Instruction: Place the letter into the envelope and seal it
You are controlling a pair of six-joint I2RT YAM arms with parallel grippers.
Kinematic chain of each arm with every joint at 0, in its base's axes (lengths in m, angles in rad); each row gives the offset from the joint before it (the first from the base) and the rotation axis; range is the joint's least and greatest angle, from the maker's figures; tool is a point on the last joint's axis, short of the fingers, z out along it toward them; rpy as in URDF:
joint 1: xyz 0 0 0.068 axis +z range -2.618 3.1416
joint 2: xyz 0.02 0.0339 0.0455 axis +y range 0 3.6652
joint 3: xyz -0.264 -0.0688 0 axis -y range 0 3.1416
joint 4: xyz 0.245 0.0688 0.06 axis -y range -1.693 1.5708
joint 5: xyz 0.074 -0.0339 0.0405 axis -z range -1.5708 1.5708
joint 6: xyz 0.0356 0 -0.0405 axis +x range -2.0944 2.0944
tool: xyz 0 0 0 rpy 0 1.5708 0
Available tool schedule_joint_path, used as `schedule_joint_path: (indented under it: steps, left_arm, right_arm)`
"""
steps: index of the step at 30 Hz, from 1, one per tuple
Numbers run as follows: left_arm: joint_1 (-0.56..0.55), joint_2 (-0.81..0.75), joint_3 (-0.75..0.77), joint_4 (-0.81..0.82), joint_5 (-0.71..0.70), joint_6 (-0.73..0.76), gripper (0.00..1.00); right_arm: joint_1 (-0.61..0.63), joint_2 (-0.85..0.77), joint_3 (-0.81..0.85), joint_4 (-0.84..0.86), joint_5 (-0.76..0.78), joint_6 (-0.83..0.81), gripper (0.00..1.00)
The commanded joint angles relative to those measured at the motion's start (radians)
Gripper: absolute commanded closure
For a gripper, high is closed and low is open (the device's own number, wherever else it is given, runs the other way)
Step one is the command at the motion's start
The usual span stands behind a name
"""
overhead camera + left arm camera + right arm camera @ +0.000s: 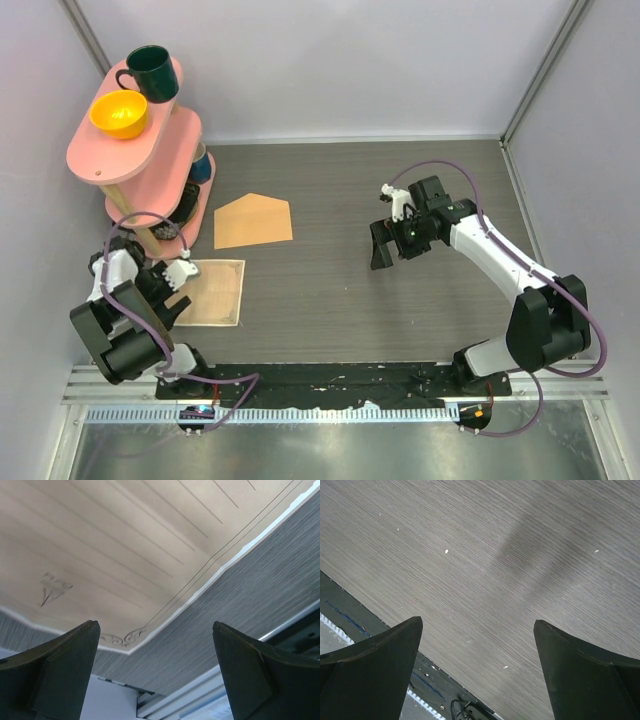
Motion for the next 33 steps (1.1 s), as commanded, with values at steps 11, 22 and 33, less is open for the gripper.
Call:
schedule_joint_path:
  steps: [11,22,33]
  left_arm:
    - [-0.177,0.048,-0.130,0.159,0.049,0.113,0.01]
    - [-0.504,0.016,-0.112,0.168,0.012,-0.067,0.15]
    - [-0.883,0.159,0.029,0.143,0.105,-0.393,0.16]
  right_arm:
    - [0.002,0.035,0.057,0.015,-0.067,0.049,0.00]
    - [0.002,0.036,0.030,0.058,-0.079,0.080,0.00]
    - [0.002,0.068,0.005,0.115,-0.101,0.115,0.00]
